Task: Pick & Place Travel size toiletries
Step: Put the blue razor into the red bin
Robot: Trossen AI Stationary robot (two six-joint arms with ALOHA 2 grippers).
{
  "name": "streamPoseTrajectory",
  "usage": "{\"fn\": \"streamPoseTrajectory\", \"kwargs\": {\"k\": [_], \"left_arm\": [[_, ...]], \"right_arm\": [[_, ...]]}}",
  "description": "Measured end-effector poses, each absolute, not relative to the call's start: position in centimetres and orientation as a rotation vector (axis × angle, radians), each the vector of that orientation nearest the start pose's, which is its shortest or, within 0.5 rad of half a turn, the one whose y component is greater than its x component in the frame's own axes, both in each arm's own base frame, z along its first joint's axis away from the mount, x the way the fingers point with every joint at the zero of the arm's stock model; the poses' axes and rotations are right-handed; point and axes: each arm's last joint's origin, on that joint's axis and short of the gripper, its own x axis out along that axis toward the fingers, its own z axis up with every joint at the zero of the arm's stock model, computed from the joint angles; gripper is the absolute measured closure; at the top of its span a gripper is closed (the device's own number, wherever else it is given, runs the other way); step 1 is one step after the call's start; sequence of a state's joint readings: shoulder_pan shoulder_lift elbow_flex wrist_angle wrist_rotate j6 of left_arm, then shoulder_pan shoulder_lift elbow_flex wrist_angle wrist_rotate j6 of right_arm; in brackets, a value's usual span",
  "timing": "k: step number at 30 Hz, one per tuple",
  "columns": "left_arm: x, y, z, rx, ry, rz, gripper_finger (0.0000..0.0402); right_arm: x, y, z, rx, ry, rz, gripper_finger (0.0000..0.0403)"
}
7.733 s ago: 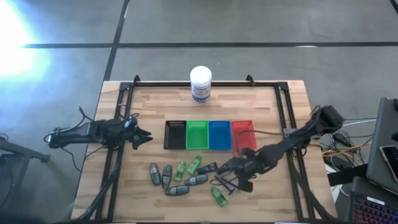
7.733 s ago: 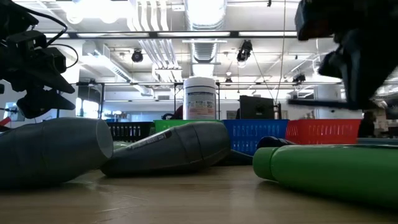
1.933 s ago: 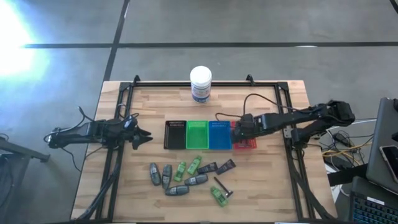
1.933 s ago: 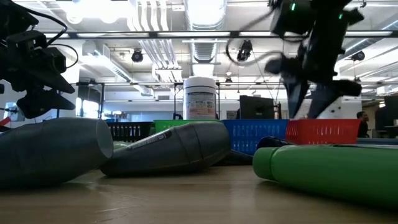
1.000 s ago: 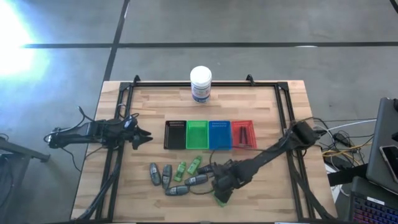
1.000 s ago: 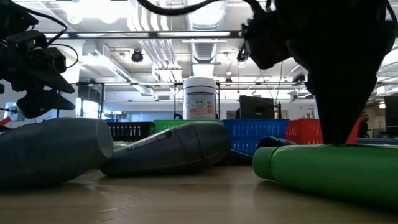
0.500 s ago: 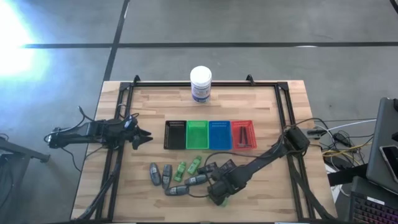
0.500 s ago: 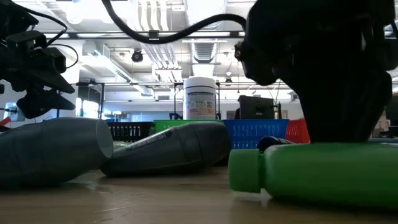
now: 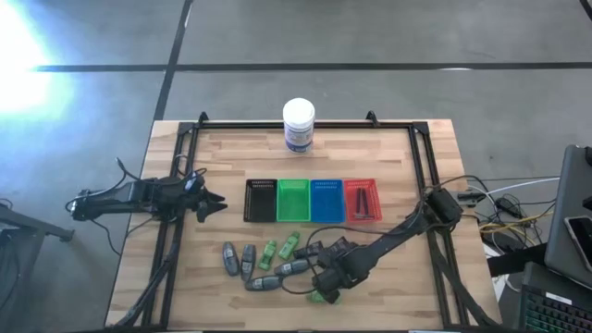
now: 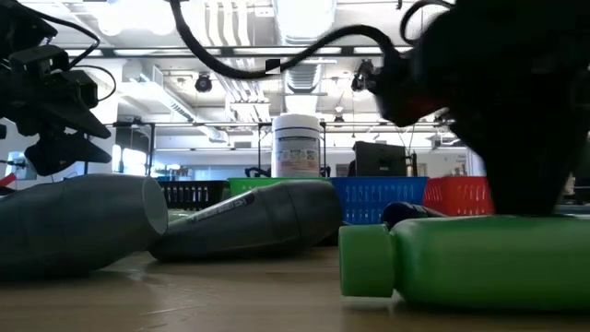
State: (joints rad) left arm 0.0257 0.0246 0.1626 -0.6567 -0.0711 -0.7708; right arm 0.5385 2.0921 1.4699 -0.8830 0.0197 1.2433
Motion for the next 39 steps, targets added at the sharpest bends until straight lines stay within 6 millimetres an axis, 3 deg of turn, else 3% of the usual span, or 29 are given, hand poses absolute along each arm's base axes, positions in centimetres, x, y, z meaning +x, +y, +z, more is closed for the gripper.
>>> {"fn": "streamPoseTrajectory", "kwargs": {"k": [4, 8, 12, 14, 19, 24, 30, 35, 39], "left_arm": [[7.4, 0.4, 15.5, -0.740, 0.456, 0.289, 0.0183], [7.4, 0.4, 15.5, -0.740, 0.456, 0.290, 0.0183], [7.4, 0.4, 15.5, -0.740, 0.457, 0.290, 0.0183], [7.4, 0.4, 15.5, -0.740, 0.458, 0.290, 0.0183], [7.5, 0.4, 15.5, -0.740, 0.460, 0.291, 0.0183], [7.5, 0.4, 15.5, -0.740, 0.461, 0.291, 0.0183], [7.5, 0.4, 15.5, -0.740, 0.461, 0.291, 0.0183], [7.5, 0.4, 15.5, -0.740, 0.461, 0.292, 0.0183], [7.5, 0.4, 15.5, -0.740, 0.462, 0.292, 0.0183]], "right_arm": [[32.8, 19.7, 16.6, 0.655, 1.435, -0.540, 0.0376], [30.5, 17.9, 22.5, 0.764, 1.327, -0.627, 0.0377], [27.2, 13.6, 26.3, 0.892, 1.201, -0.837, 0.0377], [25.6, 10.8, 27.1, 0.979, 1.124, -0.908, 0.0378], [22.8, 4.7, 25.1, 1.130, 0.979, -1.061, 0.0372], [22.6, 0.9, 22.2, 1.212, 0.830, -1.063, 0.0368], [23.5, -1.0, 19.9, 1.154, 0.872, -1.100, 0.0366], [24.3, -1.1, 18.6, 1.131, 0.968, -1.089, 0.0359], [24.7, -1.1, 17.8, 1.130, 1.012, -1.102, 0.0328]]}}
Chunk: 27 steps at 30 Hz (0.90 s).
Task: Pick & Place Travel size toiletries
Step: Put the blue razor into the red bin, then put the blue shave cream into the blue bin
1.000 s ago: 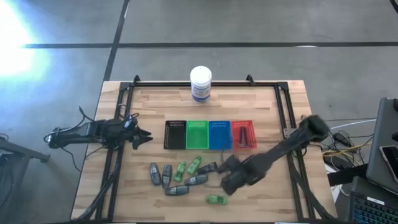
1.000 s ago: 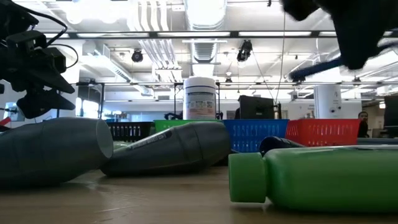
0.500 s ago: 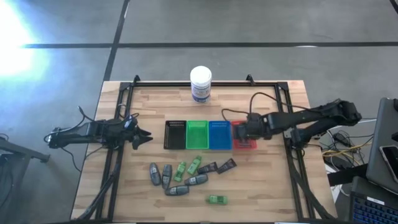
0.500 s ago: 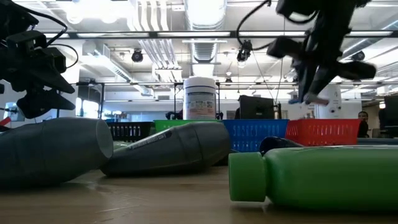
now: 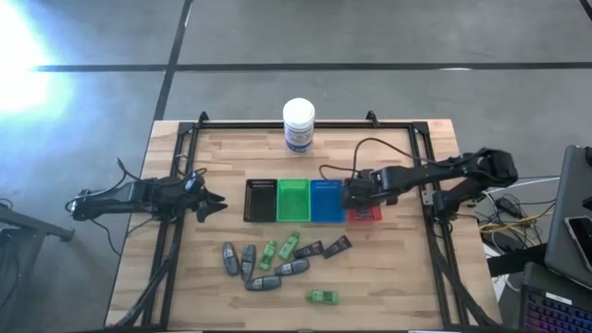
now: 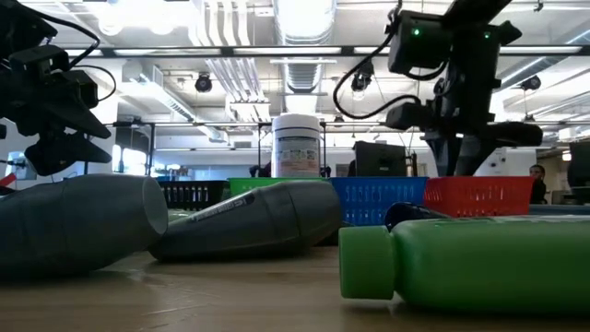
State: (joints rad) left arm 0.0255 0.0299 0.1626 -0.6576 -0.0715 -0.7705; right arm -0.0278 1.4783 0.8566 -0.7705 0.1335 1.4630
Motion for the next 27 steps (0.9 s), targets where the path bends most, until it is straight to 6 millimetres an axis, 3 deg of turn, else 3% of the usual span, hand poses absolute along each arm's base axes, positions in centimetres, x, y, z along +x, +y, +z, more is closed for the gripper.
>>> {"fn": "streamPoseTrajectory", "kwargs": {"k": [4, 10, 17, 21, 27], "left_arm": [[7.5, 0.4, 15.5, -0.740, 0.462, 0.292, 0.0183], [7.5, 0.4, 15.5, -0.740, 0.462, 0.292, 0.0183], [7.5, 0.4, 15.5, -0.740, 0.462, 0.292, 0.0183], [7.5, 0.4, 15.5, -0.740, 0.463, 0.292, 0.0183], [7.5, 0.4, 15.5, -0.740, 0.463, 0.292, 0.0183]], "right_arm": [[24.8, -0.9, 17.5, 1.132, 1.031, -1.102, 0.0281], [25.0, -0.6, 19.1, 1.122, 1.009, -1.071, 0.0209], [25.0, -0.1, 19.9, 1.061, 1.034, -1.048, 0.0152], [26.1, 1.5, 21.9, 0.994, 1.015, -0.922, 0.0137], [28.2, 5.7, 23.6, 0.726, 1.119, -0.590, 0.0140]]}}
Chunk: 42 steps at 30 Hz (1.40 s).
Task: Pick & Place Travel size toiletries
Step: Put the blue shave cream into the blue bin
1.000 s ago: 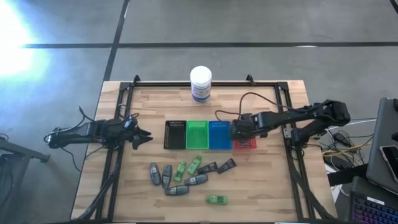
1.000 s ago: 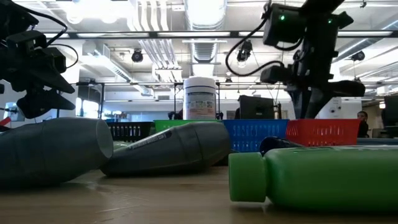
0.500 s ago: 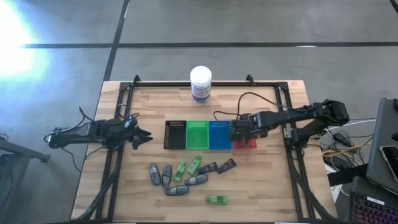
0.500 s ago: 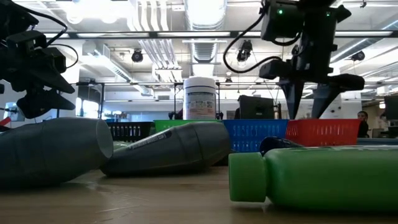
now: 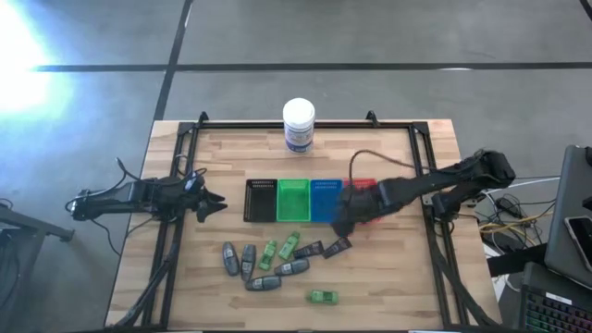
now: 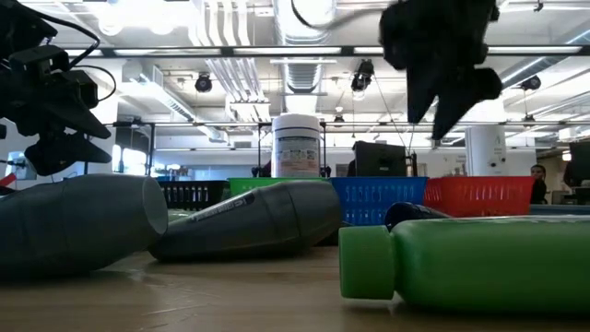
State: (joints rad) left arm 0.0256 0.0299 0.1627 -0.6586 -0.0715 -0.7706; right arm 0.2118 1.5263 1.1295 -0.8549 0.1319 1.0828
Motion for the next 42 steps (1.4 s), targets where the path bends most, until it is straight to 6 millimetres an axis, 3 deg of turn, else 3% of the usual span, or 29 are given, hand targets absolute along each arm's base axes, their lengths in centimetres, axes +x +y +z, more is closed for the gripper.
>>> {"fn": "streamPoseTrajectory", "kwargs": {"k": [9, 14, 26, 31, 42], "left_arm": [[7.5, 0.4, 15.5, -0.740, 0.462, 0.291, 0.0183], [7.5, 0.4, 15.5, -0.740, 0.461, 0.291, 0.0183], [7.5, 0.4, 15.5, -0.740, 0.459, 0.291, 0.0183], [7.5, 0.4, 15.5, -0.740, 0.459, 0.290, 0.0183], [7.5, 0.4, 15.5, -0.748, 0.457, 0.292, 0.0183]], "right_arm": [[31.7, 12.9, 22.6, 0.181, 1.261, -0.099, 0.0174], [33.2, 14.9, 20.8, 0.015, 1.365, 0.038, 0.0178], [35.4, 14.8, 17.5, -0.247, 1.438, 0.176, 0.0142], [36.0, 14.3, 16.0, -0.270, 1.451, 0.184, 0.0136], [36.7, 12.6, 14.3, -0.182, 1.505, 0.202, 0.0190]]}}
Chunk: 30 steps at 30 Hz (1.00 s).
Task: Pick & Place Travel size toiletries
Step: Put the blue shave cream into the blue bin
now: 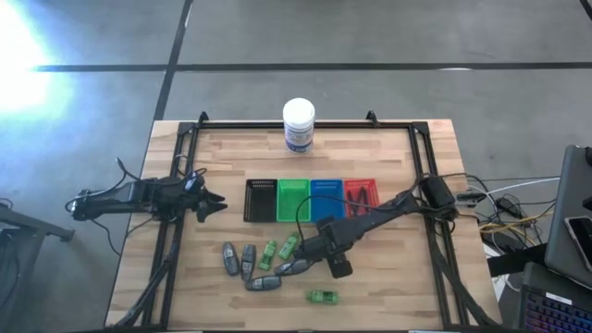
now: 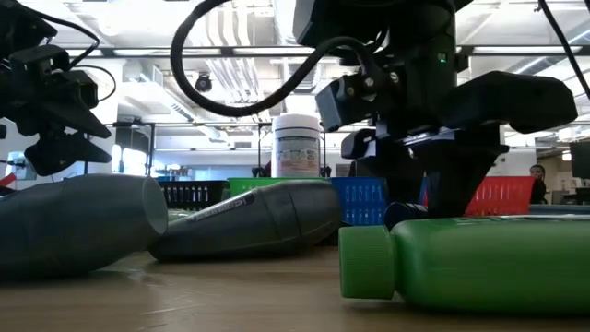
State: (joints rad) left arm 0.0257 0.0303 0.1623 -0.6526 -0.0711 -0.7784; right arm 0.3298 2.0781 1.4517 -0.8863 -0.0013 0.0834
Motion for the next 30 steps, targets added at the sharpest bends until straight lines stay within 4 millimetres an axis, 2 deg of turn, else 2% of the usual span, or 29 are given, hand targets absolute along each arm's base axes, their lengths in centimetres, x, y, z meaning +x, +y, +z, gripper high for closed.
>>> {"fn": "streamPoseTrajectory", "kwargs": {"k": [11, 16, 21, 24, 28, 30], "left_arm": [[7.5, 0.4, 15.5, -0.751, 0.456, 0.292, 0.0183], [7.5, 0.4, 15.5, -0.752, 0.456, 0.293, 0.0183], [7.5, 0.4, 15.5, -0.752, 0.456, 0.293, 0.0183], [7.5, 0.4, 15.5, -0.752, 0.456, 0.293, 0.0183], [7.5, 0.4, 15.5, -0.752, 0.456, 0.293, 0.0183], [7.5, 0.4, 15.5, -0.752, 0.453, 0.292, 0.0183]], "right_arm": [[36.5, 12.7, 14.3, -0.167, 1.509, 0.198, 0.0223], [36.1, 12.6, 15.0, -0.133, 1.527, 0.168, 0.0267], [35.3, 12.4, 18.6, -0.029, 1.451, 0.103, 0.0312], [34.6, 11.9, 21.5, 0.104, 1.378, 0.014, 0.0320], [33.7, 9.7, 25.3, 0.392, 1.250, -0.203, 0.0308], [33.6, 7.7, 26.2, 0.544, 1.191, -0.346, 0.0301]]}}
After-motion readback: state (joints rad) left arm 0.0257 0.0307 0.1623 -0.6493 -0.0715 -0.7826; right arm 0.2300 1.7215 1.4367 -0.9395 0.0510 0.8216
